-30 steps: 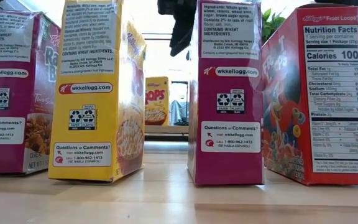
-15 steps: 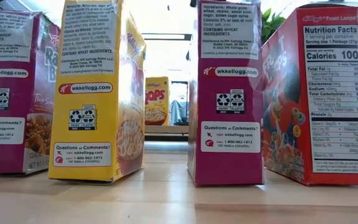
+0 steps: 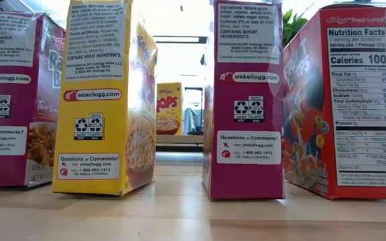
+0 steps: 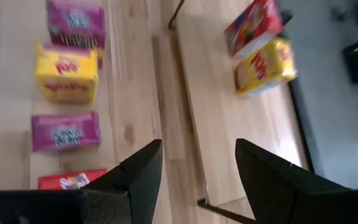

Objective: Stack cereal on shelf
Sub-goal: Put the purple cereal box on the shelf

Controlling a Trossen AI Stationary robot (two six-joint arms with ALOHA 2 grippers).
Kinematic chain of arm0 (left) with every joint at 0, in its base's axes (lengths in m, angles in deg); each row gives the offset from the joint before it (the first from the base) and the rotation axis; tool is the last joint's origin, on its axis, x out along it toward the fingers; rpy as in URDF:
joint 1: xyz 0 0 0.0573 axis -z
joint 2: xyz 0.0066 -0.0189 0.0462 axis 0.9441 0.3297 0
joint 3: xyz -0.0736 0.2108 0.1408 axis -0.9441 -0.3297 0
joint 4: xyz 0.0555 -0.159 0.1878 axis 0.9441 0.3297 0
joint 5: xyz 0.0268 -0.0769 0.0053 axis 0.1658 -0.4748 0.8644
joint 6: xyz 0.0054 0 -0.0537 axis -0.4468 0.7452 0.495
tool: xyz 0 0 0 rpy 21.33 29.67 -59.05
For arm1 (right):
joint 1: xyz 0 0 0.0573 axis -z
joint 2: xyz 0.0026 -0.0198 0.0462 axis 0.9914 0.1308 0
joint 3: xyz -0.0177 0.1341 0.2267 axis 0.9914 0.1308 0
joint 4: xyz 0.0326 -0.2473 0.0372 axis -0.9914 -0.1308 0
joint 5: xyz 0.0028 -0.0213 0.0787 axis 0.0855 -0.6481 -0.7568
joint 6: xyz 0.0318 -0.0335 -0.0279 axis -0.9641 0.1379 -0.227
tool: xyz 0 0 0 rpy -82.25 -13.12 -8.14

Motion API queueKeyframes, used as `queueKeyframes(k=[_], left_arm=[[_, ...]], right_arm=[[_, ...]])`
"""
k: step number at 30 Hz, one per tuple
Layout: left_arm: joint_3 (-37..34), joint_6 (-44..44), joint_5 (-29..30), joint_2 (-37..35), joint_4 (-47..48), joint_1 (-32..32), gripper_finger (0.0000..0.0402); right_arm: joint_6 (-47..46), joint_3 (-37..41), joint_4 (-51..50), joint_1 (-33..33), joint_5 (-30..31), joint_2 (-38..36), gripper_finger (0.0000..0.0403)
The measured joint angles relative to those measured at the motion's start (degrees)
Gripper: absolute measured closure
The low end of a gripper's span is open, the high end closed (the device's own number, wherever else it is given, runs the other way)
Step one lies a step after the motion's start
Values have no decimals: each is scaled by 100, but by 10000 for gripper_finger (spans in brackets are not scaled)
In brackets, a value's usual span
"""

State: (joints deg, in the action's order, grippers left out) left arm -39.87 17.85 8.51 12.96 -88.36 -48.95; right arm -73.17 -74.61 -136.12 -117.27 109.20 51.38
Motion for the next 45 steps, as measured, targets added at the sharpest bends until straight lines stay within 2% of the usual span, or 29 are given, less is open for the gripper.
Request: queueKeyframes(k=[3, 5, 7, 10, 12, 14, 16, 20, 22, 24, 27, 30, 34, 36, 39, 42, 45], left_arm=[[0, 8, 0, 0, -1, -1, 206], [0, 54, 1, 0, -6, 0, 206], [0, 59, 0, 1, -4, 0, 206], [0, 55, 2, 0, -15, -2, 206], [0, 52, 2, 2, -15, 0, 206], [0, 0, 1, 0, -44, 0, 206], [0, -50, 2, 0, -46, 0, 206], [0, 29, 1, 0, -51, -2, 206], [0, 296, 1, 3, -162, 0, 206], [74, 704, -22, 59, -325, -2, 206], [467, 959, -242, 302, 191, 45, 206], [1220, 953, -248, 825, 1158, 295, 206], [2474, 1113, 334, 1570, 3131, 634, 206], [3064, 1643, 700, 1898, 4209, 739, 206], [3695, 2922, 792, 2253, 5867, 793, 206], [3893, 4154, 644, 2452, 6822, 793, 206], [3883, 5067, 499, 2534, 7278, 814, 206]], right_arm=[[-210, 24, 12, -229, 293, -53, 208], [-319, 380, 35, -270, 432, -301, 208], [-688, 1120, 28, -217, 488, -762, 208], [-1429, 2686, 17, -43, 340, -1753, 208], [-1824, 3652, 376, 103, 409, -2511, 208], [-1822, 4567, 1345, 302, 283, -3255, 208], [-1497, 5521, 2943, 553, -252, -3970, 208], [-470, 7301, 6864, 1058, -2244, -4808, 208], [-259, 7875, 8094, 1193, -2920, -4873, 208], [-230, 8184, 8647, 1245, -3117, -4866, 208], [-129, 8277, 8617, 1230, -3037, -4812, 208], [-90, 8286, 8554, 1193, -2877, -4794, 208], [-2, 8284, 8557, 1189, -2839, -4797, 208], [0, 8284, 8522, 1187, -2839, -4799, 208], [0, 8284, 8453, 1189, -2836, -4799, 208], [48, 8284, 8353, 1189, -2834, -4796, 208], [186, 8284, 8257, 1189, -2825, -4796, 208]])
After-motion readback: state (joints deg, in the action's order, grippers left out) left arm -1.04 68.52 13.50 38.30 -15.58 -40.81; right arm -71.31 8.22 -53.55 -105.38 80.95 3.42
